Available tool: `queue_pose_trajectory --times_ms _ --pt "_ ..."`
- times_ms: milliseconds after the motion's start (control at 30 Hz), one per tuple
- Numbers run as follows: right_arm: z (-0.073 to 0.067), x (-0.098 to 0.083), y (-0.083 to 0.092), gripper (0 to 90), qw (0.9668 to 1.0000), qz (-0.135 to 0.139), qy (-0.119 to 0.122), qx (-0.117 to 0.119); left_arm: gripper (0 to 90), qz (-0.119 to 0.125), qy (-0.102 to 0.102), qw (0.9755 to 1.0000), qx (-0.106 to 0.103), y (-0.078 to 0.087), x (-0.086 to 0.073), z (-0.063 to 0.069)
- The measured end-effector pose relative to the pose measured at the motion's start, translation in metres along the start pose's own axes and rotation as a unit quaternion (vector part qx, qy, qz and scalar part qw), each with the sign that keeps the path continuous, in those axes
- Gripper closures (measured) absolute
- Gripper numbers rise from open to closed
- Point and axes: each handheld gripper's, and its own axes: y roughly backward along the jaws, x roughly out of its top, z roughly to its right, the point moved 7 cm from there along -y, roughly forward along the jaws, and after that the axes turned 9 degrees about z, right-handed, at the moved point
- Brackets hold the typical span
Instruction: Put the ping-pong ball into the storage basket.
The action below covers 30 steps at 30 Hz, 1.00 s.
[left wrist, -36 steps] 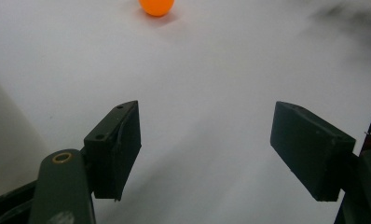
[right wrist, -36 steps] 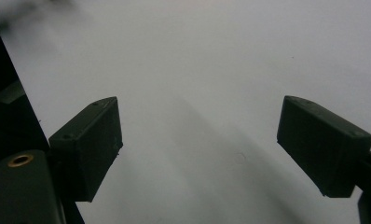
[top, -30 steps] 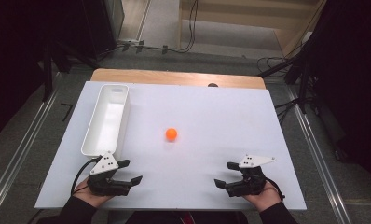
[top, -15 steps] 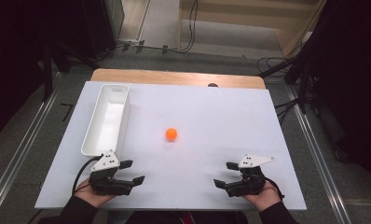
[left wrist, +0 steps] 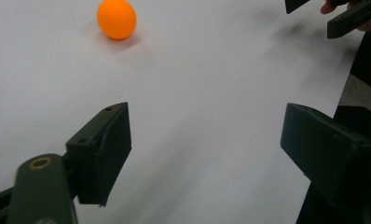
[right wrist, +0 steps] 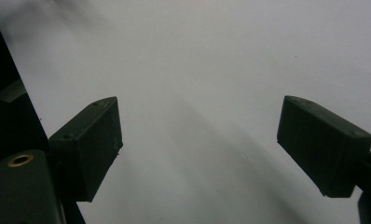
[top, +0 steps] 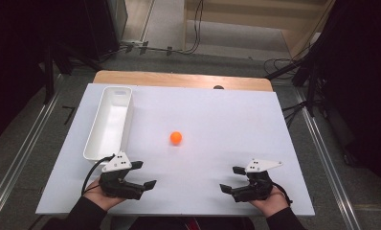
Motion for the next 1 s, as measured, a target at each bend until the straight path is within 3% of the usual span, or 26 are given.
queue_pose_trajectory --times_ms 67,200,233,267,367,400,1000 --pt "0.0 0.0 0.0 12.6 1.0 -0.001 0.0 -0.001 14.5 -0.006 -0.013 0.9999 -0.008 -0.001 0.002 0.001" --pt "0.001 -0.001 0.0 12.6 1.0 -0.005 0.0 -0.002 12.4 -0.008 -0.014 0.9997 -0.019 -0.006 0.004 0.006" --pt "0.001 -0.001 0.0 12.6 1.0 -0.005 0.001 -0.003 2.0 -0.014 -0.013 0.9997 -0.012 -0.009 0.005 0.007" --pt "0.001 -0.001 0.0 12.6 1.0 -0.004 0.001 -0.003 0.0 -0.013 -0.012 0.9998 -0.005 -0.01 0.006 0.006" --pt "0.001 -0.001 -0.001 12.6 1.0 -0.004 0.001 -0.003 0.0 -0.004 -0.002 1.0 -0.007 -0.012 0.01 0.006" --pt "0.001 -0.001 -0.001 12.7 1.0 -0.004 0.001 -0.003 0.0 -0.002 0.011 0.9998 -0.016 -0.013 0.012 0.006" --pt "0.0 -0.001 -0.001 12.6 1.0 -0.006 0.002 -0.003 0.0 -0.014 0.014 0.9998 0.006 -0.027 0.028 -0.004"
